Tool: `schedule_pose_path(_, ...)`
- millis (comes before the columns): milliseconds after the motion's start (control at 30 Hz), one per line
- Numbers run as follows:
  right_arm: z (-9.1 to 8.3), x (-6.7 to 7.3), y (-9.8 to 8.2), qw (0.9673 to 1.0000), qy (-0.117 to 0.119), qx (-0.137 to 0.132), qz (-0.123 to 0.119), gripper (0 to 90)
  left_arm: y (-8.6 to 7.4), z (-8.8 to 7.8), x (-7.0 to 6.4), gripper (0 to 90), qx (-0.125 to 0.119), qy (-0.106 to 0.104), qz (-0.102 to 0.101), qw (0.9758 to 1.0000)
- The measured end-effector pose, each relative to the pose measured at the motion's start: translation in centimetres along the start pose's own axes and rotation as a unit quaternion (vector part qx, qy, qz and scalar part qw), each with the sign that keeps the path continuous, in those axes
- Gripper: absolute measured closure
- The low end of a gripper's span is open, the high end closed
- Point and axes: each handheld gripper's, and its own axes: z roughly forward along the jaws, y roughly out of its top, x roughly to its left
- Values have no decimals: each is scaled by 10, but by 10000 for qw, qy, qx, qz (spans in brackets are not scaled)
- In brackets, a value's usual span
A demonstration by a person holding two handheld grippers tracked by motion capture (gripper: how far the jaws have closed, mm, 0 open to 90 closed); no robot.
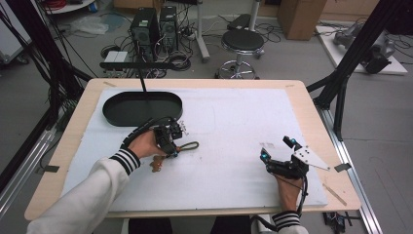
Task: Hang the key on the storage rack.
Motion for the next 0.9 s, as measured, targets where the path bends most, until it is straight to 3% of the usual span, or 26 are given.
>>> schedule_pose_path(200,0,0,0,10000,2,-2,12,5,-5,-12,8,730,-326,169,-239,9990)
schedule_pose_path(467,0,1,0,10000,-2,24,-10,5,-19,-34,18,729,-933,266,-525,9939)
schedule_pose_path(700,0,1,0,10000,-3,16,-33,5,-36,-56,26,730,-1406,502,-761,9859)
schedule_pose_path(867,1,1,0,10000,-7,18,-39,5,-49,-75,30,730,-1839,709,-969,9756)
schedule_pose_path(900,1,1,0,10000,-14,13,-65,5,-51,-77,31,729,-1964,750,-1053,9720)
